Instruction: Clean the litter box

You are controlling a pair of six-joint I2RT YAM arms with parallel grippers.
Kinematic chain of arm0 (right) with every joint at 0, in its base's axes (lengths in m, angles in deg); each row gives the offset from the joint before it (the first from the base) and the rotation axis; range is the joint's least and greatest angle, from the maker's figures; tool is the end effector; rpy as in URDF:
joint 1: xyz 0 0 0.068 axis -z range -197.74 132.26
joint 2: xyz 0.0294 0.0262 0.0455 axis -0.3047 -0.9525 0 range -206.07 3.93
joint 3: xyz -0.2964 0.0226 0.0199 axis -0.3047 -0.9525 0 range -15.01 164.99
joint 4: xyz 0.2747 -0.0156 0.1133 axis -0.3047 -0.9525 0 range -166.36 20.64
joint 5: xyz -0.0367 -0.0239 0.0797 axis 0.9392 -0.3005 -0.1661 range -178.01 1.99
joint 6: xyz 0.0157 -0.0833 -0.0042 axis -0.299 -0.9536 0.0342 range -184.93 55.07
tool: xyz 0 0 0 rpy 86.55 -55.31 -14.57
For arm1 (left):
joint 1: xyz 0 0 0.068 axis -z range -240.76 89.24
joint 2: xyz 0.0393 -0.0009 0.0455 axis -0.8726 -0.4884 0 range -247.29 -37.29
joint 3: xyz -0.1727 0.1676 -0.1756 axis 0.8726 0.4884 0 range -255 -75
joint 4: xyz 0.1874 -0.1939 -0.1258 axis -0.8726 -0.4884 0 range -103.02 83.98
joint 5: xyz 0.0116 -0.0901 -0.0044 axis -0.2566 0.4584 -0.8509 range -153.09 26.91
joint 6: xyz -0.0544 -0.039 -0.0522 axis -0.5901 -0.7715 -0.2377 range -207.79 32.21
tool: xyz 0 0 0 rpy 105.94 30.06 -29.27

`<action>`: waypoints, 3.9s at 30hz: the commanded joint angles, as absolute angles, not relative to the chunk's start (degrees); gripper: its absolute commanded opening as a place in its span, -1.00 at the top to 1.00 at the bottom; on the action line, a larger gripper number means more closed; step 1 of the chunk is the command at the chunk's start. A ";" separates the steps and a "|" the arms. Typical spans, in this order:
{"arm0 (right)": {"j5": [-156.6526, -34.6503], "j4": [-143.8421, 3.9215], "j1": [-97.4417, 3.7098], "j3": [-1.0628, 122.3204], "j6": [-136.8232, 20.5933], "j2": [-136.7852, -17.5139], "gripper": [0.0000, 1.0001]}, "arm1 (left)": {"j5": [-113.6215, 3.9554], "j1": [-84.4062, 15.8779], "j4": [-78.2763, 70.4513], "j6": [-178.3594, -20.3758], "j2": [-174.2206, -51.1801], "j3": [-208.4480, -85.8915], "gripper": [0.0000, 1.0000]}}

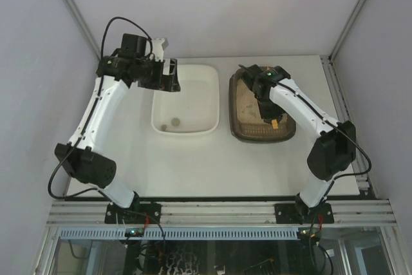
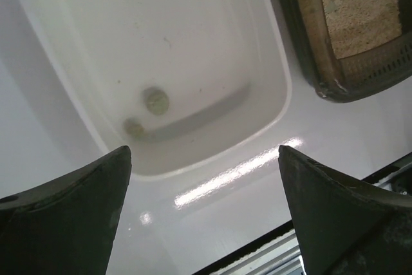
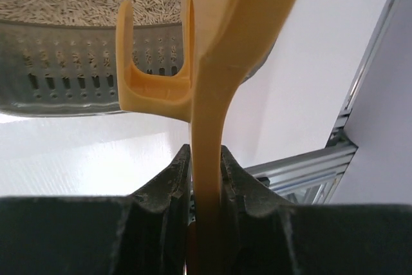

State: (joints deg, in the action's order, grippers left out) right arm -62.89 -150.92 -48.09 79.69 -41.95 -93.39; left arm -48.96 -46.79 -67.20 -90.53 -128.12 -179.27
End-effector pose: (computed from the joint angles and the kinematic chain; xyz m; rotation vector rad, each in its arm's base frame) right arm 0.3241 0.1531 0.3072 -0.1492 2.8099 -0.4961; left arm 0.3684 -0.1105 0.4191 0.3512 2.3897 -0.4314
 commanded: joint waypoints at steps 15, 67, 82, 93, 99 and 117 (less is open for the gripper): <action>-58.47 -157.21 -43.07 90.38 -38.88 -113.69 1.00 | -47.16 -43.80 -62.72 -98.97 -128.09 -175.39 -0.99; -74.19 -155.76 -34.26 100.13 -42.81 -125.31 1.00 | -48.66 -43.80 -61.91 -96.31 -124.74 -168.30 -0.99; -95.03 -146.35 -31.67 96.09 -48.40 -120.89 1.00 | -49.09 -43.81 -61.79 -96.18 -124.74 -167.89 -1.00; -109.41 -134.31 -25.29 83.55 -48.15 -113.41 1.00 | -48.92 -43.80 -61.64 -96.23 -124.82 -167.81 -1.00; -117.29 -127.64 -23.52 75.84 -47.70 -109.84 1.00 | -48.49 -43.80 -61.48 -96.31 -124.85 -167.75 -1.00; -131.71 -115.61 -23.72 65.23 -46.48 -106.88 1.00 | -48.72 -43.81 -60.84 -95.97 -123.94 -166.32 -1.00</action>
